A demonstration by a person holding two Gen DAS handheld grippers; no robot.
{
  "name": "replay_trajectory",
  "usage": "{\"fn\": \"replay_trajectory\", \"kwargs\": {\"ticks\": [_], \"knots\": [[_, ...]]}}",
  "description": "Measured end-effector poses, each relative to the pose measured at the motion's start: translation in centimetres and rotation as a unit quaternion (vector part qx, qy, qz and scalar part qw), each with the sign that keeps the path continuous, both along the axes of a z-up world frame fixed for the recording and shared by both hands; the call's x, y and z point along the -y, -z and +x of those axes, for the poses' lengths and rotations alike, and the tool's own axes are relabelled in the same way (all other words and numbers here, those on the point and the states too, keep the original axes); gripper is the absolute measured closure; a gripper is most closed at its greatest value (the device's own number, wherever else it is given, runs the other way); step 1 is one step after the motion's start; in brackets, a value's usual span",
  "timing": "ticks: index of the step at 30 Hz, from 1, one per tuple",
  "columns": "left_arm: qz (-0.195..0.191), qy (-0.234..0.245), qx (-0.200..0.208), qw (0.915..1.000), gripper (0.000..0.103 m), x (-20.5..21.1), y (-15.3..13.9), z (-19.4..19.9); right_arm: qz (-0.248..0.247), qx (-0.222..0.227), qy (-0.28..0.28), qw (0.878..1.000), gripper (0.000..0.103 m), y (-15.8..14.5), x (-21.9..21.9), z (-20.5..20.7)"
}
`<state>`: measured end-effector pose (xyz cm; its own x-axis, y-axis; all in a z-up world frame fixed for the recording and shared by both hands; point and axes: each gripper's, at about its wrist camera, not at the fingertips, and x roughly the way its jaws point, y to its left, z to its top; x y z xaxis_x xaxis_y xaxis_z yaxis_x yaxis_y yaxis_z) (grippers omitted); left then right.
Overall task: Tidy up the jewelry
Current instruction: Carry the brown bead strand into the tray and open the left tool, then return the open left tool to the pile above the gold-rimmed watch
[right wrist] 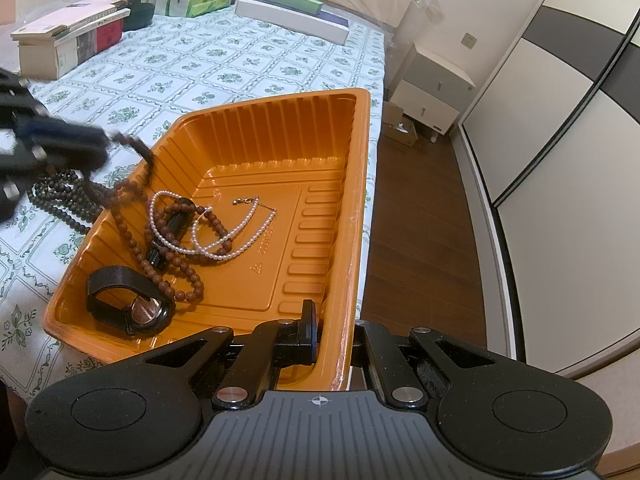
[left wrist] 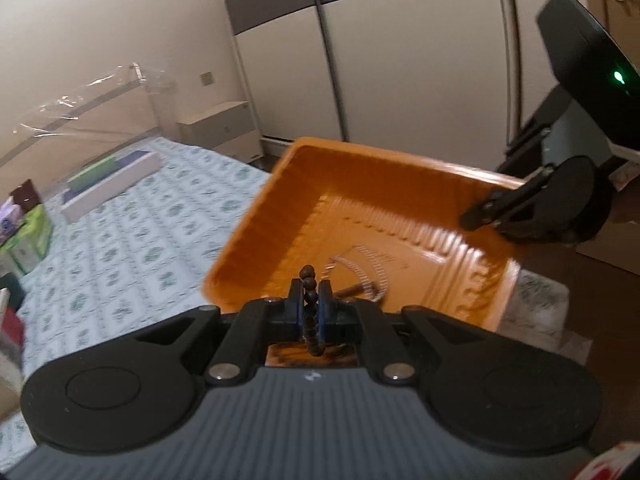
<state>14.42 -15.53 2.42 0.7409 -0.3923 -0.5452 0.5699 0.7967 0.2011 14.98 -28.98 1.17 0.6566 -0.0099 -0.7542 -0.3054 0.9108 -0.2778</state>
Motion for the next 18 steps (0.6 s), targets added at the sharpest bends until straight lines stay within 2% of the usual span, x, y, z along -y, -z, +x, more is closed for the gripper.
{"fn": "replay_trajectory", "kwargs": {"ticks": [9,13,18], "knots": [[-0.002,0.029,-0.021,0.9994,0.096,3.3,1.4,0.0,0.001,0.000,-0.001,1.000,0.100,-0.2,0.1,0.0],[-0.012,0.029,-0.025,0.9992,0.081,3.2,1.4,0.1,0.001,0.000,-0.001,1.000,0.100,-0.2,0.1,-0.1],[-0.014,0.010,-0.025,0.9996,0.081,1.3,1.3,-0.1,0.001,-0.001,-0.001,1.000,0.100,-0.2,0.0,-0.1]]}}
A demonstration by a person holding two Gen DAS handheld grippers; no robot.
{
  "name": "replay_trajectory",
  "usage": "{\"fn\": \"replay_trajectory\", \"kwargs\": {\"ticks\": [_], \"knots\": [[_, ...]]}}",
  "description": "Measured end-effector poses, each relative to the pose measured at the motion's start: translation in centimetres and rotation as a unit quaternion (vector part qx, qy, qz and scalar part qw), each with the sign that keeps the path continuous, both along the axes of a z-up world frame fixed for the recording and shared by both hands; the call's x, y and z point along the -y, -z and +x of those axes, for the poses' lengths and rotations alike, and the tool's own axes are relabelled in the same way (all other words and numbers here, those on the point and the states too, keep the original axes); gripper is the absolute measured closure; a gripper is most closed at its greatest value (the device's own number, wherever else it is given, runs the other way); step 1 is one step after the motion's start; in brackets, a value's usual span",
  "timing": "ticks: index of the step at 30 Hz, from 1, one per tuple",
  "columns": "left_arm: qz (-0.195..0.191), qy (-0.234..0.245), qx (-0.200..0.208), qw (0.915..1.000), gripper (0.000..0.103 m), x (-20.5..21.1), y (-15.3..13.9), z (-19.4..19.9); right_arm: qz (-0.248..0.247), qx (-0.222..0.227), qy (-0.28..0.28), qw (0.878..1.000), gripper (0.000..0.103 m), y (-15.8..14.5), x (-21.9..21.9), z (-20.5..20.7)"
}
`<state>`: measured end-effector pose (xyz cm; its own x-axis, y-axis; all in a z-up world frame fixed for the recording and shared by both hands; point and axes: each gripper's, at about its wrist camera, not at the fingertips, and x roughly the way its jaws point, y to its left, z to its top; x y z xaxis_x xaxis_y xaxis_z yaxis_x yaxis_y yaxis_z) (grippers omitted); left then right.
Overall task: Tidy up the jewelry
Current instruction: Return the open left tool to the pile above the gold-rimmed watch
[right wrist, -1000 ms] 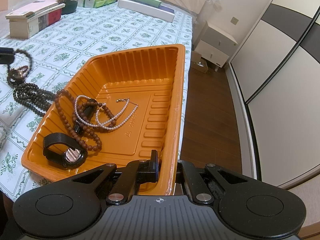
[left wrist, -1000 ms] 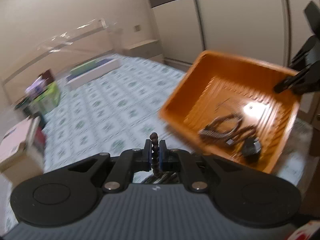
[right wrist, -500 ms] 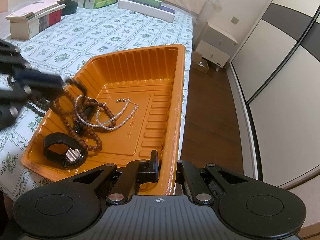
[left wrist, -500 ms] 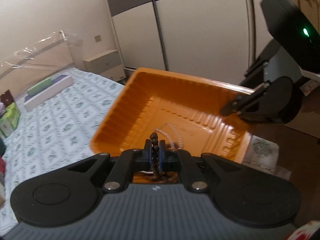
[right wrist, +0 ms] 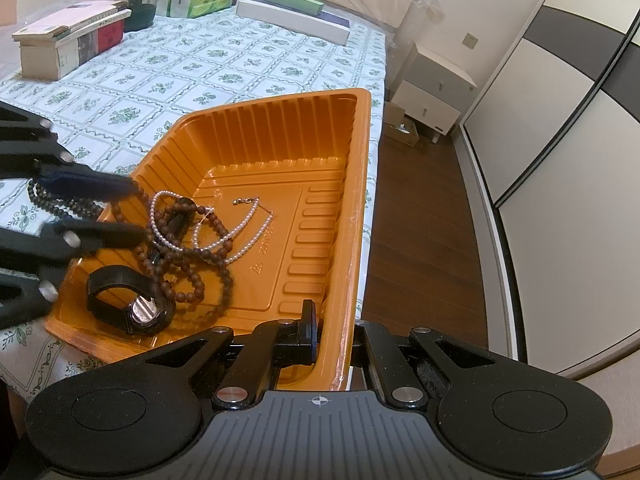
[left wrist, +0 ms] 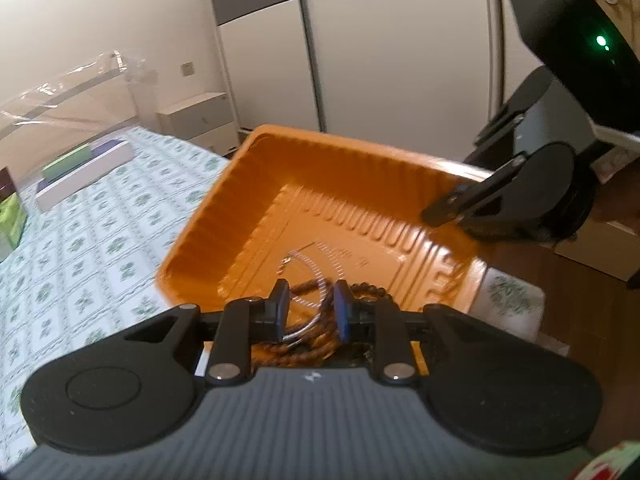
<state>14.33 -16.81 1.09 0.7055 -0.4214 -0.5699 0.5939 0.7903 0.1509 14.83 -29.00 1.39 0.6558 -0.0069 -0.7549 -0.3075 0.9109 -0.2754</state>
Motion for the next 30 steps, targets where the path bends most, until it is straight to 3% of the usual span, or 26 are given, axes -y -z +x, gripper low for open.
{"fn": "replay_trajectory", "kwargs": {"ticks": [10,21,25,30], "knots": [[-0.004,-0.107,-0.013,0.9941,0.080,-8.8,1.2,-1.1,0.001,-0.003,0.002,1.000,0.100,-0.2,0.1,0.1],[0.021,-0.232,-0.034,0.9719,0.080,-18.8,4.2,-3.1,-0.002,-0.005,0.001,1.000,0.100,-0.1,0.1,0.4],[0.029,-0.259,-0.043,0.9644,0.080,-20.9,5.3,-3.2,-0.002,-0.006,0.001,1.000,0.100,-0.1,0.0,0.4],[0.034,-0.268,-0.048,0.9616,0.075,-22.1,6.1,-2.3,-0.005,-0.006,0.000,1.000,0.100,-0.1,0.1,0.5]]}}
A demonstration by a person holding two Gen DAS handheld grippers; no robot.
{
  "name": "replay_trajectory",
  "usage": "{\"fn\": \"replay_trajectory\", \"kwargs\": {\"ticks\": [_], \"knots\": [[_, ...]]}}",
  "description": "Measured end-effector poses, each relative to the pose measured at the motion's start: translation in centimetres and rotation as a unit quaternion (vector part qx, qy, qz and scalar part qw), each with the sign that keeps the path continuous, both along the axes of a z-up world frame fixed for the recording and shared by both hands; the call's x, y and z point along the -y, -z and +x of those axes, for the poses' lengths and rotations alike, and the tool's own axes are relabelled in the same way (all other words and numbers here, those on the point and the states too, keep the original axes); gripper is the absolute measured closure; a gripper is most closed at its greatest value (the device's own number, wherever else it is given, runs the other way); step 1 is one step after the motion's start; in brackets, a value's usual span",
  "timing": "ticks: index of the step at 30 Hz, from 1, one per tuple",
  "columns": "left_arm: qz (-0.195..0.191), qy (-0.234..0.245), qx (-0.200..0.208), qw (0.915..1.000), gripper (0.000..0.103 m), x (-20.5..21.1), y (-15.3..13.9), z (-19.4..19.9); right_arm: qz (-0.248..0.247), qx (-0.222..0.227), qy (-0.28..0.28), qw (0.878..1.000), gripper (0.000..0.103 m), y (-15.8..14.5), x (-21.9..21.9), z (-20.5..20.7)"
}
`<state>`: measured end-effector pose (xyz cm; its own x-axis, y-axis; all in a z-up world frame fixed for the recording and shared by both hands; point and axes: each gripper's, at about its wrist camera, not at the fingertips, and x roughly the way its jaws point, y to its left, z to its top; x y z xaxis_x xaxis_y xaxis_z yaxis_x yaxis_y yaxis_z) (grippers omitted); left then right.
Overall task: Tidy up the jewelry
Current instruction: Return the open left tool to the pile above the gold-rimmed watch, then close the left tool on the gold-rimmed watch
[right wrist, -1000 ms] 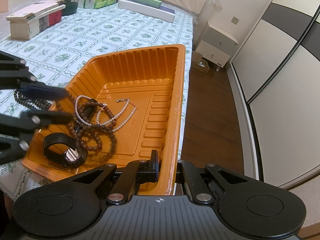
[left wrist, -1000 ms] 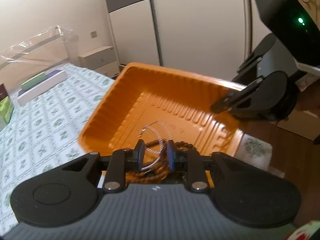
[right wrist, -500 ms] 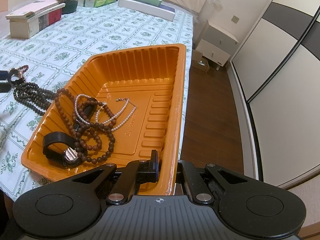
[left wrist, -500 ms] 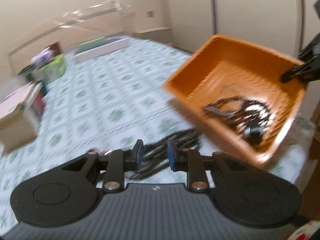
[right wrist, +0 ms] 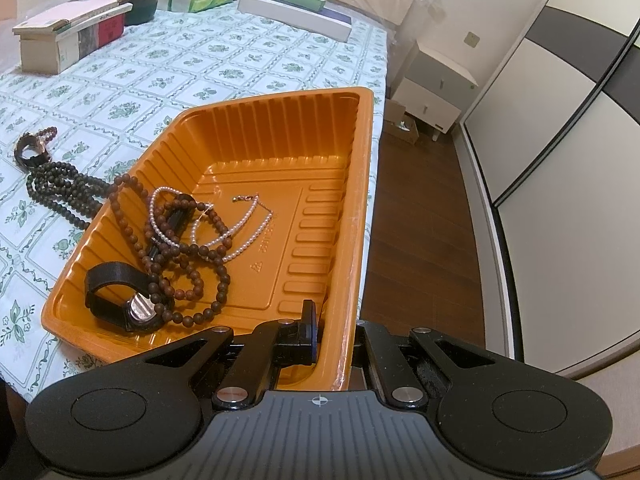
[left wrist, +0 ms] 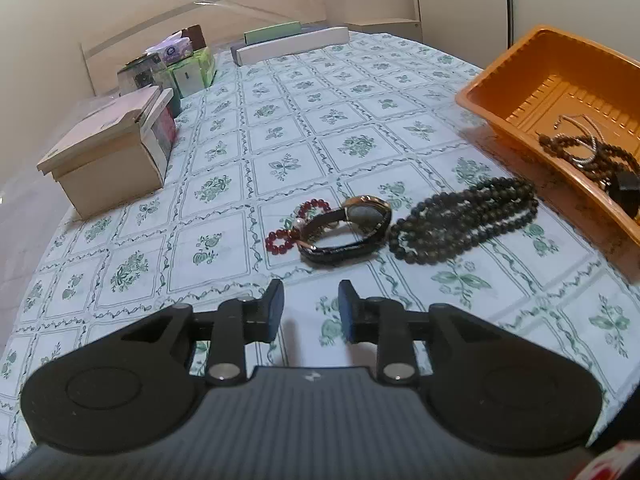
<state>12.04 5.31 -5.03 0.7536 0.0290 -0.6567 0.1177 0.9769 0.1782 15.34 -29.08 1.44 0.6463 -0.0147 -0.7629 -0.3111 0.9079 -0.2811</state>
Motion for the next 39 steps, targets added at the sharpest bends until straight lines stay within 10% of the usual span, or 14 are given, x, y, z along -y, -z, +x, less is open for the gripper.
{"fn": "replay_trajectory", "kwargs": {"ticks": [8,13,24,39], "knots": [[-0.012,0.023,0.008,0.9996,0.037,0.9,0.2,3.0,-0.001,0.000,0.000,1.000,0.100,0.0,-0.1,0.0],[-0.031,0.032,0.007,0.9990,0.035,1.3,0.4,5.1,-0.001,0.000,-0.001,1.000,0.100,0.0,-0.1,0.0],[-0.034,0.058,0.021,0.9975,0.036,0.6,-0.6,7.4,-0.001,0.000,0.000,1.000,0.100,0.1,-0.1,-0.1],[0.086,0.168,-0.036,0.9813,0.071,2.5,1.7,8.7,-0.001,-0.002,0.002,1.000,0.100,0.4,0.1,-0.1]]}}
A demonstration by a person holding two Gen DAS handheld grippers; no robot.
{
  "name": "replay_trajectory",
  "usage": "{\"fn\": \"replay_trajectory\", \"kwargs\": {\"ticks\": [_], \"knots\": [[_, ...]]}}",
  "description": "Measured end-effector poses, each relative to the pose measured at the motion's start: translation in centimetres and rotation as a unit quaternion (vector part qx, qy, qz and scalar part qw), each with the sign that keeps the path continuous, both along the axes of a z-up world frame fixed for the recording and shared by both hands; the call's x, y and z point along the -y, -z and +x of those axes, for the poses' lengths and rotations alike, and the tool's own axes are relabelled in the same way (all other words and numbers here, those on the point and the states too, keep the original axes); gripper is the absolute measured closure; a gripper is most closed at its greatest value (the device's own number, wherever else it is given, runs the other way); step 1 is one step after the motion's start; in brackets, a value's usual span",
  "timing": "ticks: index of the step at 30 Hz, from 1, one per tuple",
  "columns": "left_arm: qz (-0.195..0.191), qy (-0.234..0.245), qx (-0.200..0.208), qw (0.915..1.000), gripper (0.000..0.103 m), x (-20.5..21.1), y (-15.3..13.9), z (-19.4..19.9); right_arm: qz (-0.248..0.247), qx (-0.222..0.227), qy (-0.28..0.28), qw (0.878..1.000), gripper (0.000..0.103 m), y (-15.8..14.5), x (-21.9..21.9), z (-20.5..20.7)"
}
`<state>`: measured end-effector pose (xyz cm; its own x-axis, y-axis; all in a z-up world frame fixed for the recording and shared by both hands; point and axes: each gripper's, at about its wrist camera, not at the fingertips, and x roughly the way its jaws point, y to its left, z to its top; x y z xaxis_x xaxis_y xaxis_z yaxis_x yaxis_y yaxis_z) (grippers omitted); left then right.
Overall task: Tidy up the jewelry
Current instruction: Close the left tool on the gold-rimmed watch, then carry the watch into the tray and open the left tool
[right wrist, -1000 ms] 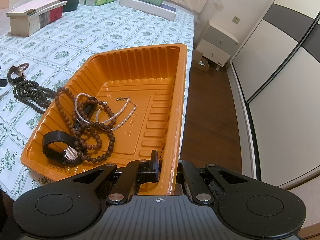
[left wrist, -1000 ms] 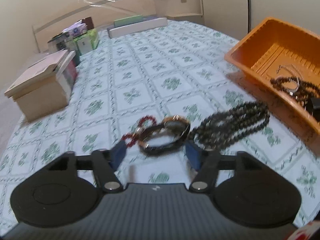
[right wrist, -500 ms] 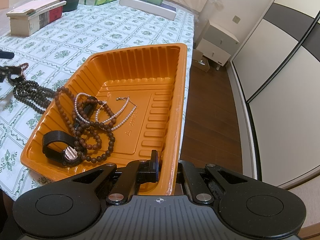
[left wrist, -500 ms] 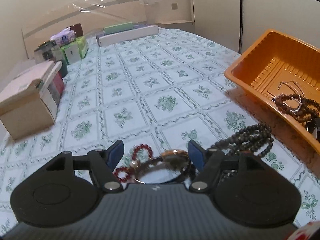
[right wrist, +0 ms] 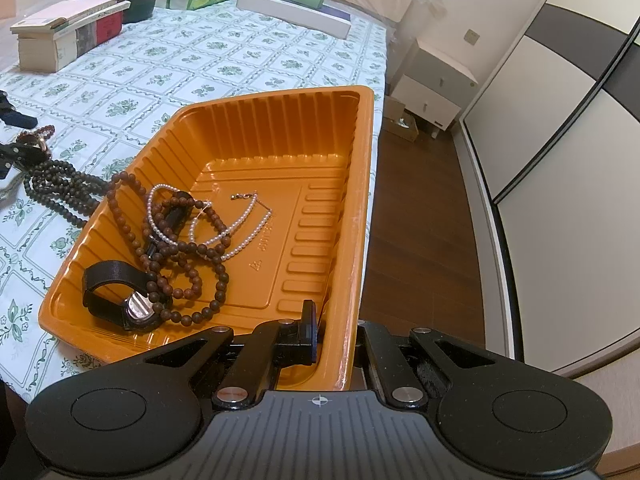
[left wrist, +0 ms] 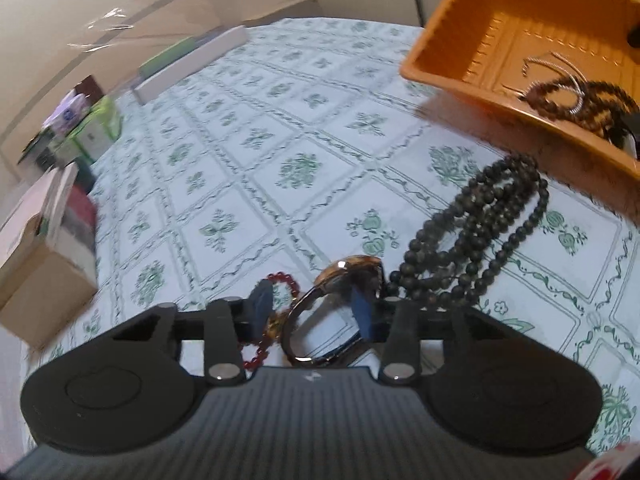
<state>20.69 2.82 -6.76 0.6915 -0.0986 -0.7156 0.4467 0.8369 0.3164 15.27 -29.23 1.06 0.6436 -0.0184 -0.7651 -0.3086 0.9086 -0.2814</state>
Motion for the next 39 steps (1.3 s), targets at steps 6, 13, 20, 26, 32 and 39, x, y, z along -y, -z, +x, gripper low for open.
{"fn": "replay_trajectory", "kwargs": {"ticks": [6,13,20,26,32,39], "knots": [[0.002,-0.003,-0.003,1.0000,0.098,0.2,0.1,-0.1,0.000,0.000,0.001,1.000,0.100,0.1,0.1,0.1],[-0.012,-0.019,0.020,0.9996,0.099,0.4,-1.0,-1.7,-0.001,0.001,0.001,1.000,0.100,0.0,0.1,0.1],[-0.014,-0.026,0.034,0.9990,0.099,0.4,-2.4,-2.8,-0.002,0.003,0.000,1.000,0.100,-0.3,0.0,0.0],[-0.021,-0.029,0.050,0.9981,0.099,0.5,-3.8,-3.1,-0.002,0.002,0.000,1.000,0.100,-0.3,-0.1,0.0],[-0.045,-0.013,0.062,0.9970,0.099,2.2,-5.6,-3.3,-0.001,0.002,0.001,1.000,0.100,-0.3,0.0,0.0],[-0.095,0.043,0.059,0.9928,0.099,7.8,-6.7,-3.8,-0.001,0.002,0.001,1.000,0.100,-0.4,0.0,0.0]]}}
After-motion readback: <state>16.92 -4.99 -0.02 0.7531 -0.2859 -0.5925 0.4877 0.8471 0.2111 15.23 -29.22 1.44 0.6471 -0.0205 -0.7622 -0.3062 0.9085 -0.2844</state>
